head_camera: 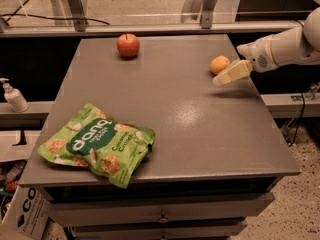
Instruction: Move orange near green rice chip bag
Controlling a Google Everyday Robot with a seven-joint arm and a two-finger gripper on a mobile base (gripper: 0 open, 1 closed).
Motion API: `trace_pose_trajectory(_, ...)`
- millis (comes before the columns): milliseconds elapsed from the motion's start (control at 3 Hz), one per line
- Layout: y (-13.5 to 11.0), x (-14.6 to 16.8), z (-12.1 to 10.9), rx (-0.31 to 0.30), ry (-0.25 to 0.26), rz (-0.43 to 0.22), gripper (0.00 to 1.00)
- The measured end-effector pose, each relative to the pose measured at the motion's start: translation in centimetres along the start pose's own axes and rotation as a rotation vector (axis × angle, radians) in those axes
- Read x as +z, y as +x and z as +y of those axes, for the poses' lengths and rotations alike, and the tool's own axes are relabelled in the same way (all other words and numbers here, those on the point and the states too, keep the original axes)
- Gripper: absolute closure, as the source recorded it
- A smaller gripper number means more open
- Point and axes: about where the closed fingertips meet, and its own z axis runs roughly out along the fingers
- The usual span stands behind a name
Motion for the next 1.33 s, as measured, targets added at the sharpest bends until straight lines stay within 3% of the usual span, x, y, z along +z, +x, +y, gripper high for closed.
trace_pose_trajectory(333,0.6,1.6,-0.5,0.022,-0.009,-0.01,0.16)
trace_pose_trajectory(1333,0.9,1.9,-1.6,0.067,-0.009,-0.057,0.87)
